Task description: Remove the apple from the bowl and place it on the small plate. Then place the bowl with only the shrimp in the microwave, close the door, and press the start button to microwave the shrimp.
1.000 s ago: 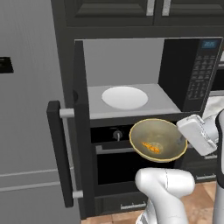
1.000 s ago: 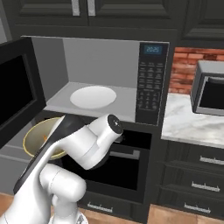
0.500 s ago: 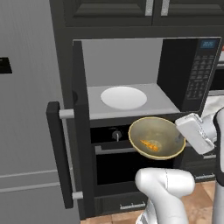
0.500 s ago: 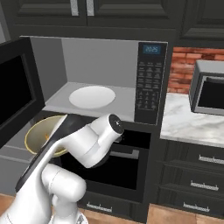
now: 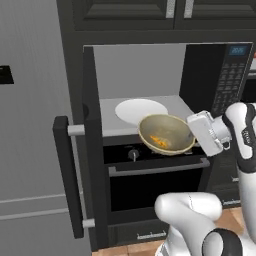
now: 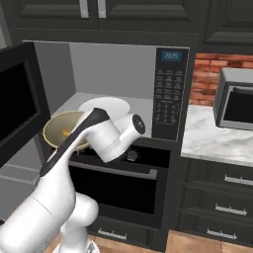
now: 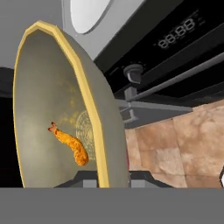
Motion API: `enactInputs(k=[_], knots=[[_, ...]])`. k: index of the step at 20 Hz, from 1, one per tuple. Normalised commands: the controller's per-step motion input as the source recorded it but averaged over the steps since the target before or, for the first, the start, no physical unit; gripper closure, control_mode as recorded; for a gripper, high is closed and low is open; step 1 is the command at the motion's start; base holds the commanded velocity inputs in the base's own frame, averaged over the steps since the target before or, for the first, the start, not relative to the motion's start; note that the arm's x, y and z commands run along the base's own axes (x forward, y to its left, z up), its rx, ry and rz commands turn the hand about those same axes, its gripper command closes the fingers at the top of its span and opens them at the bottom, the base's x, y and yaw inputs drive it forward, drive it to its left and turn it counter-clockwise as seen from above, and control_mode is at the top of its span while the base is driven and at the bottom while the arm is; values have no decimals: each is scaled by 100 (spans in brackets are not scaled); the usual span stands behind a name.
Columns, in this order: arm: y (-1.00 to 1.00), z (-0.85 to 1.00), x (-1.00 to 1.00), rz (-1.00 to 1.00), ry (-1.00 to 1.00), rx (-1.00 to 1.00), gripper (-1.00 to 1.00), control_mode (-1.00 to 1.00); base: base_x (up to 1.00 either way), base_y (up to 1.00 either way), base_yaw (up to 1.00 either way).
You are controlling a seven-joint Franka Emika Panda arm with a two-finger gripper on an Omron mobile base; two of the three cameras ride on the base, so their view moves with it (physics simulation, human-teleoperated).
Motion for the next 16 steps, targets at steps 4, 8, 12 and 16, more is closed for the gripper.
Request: enactInputs(k=[4, 8, 12, 16], knots=[[0, 19, 85, -2, 5, 2, 100, -100, 0, 0, 0], [0, 17, 72, -6, 6, 0, 100, -100, 0, 0, 0], [-7, 0, 62, -8, 8, 4, 100, -100, 0, 0, 0], [-4, 0, 48, -7, 2, 0, 100, -100, 0, 0, 0]])
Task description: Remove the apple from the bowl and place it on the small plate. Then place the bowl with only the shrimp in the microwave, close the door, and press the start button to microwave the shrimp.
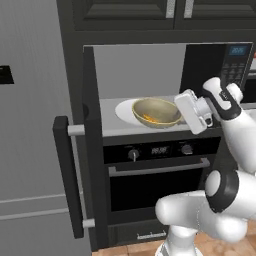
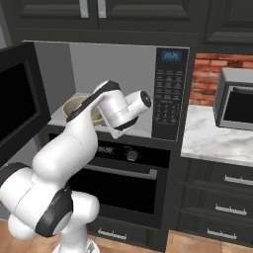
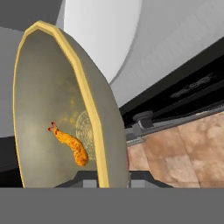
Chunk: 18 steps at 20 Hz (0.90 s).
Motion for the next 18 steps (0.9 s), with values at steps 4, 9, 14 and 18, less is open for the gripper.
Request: enactInputs(k=[4, 9, 14, 18], knots=[[0, -3, 45, -11, 0, 0, 100, -100, 0, 0, 0], [0, -21, 40, -11, 4, 0, 100, -100, 0, 0, 0], [9, -30, 30, -8, 5, 0, 100, -100, 0, 0, 0], [33, -22, 29, -10, 2, 0, 100, -100, 0, 0, 0]])
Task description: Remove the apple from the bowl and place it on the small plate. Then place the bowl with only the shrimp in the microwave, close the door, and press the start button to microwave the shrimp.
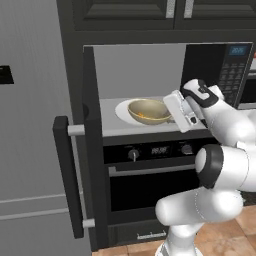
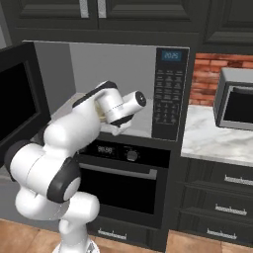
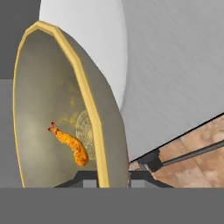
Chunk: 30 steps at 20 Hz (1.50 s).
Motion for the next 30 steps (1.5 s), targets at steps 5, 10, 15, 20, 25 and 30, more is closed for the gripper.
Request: enactInputs(k=[5, 10, 15, 20, 25, 30], knots=[[15, -10, 53, -15, 0, 0, 100, -100, 0, 0, 0], [1, -11, 37, -15, 0, 0, 100, -100, 0, 0, 0], [10, -4, 1, -6, -1, 0, -100, -100, 0, 0, 0], [3, 12, -9, -1, -1, 0, -100, -100, 0, 0, 0], [-10, 49, -43, -2, -8, 0, -100, -100, 0, 0, 0], [-16, 15, -91, -10, -11, 0, -100, -100, 0, 0, 0]])
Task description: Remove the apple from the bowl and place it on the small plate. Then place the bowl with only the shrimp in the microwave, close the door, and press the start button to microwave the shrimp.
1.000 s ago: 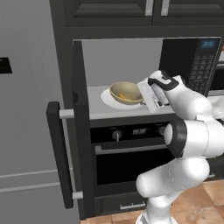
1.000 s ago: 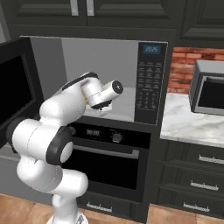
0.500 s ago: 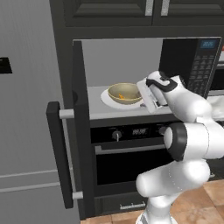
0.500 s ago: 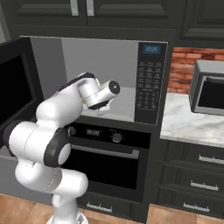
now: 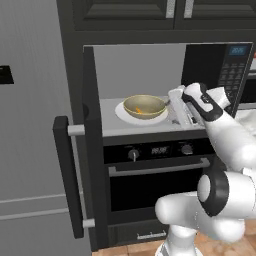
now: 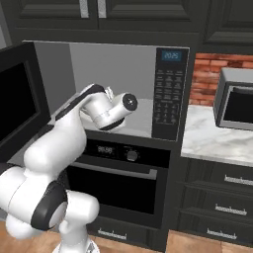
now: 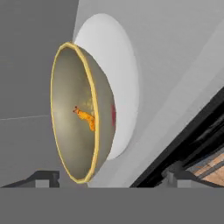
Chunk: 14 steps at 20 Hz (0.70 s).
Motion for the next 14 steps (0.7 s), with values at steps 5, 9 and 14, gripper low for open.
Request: enactInputs(k=[5, 9, 14], knots=[[11, -44, -41, -7, 0, -10, -100, -100, 0, 0, 0], [0, 7, -32, -10, -6, -36, -100, -100, 0, 0, 0], [1, 54, -69, -12, -2, -37, -100, -100, 0, 0, 0]])
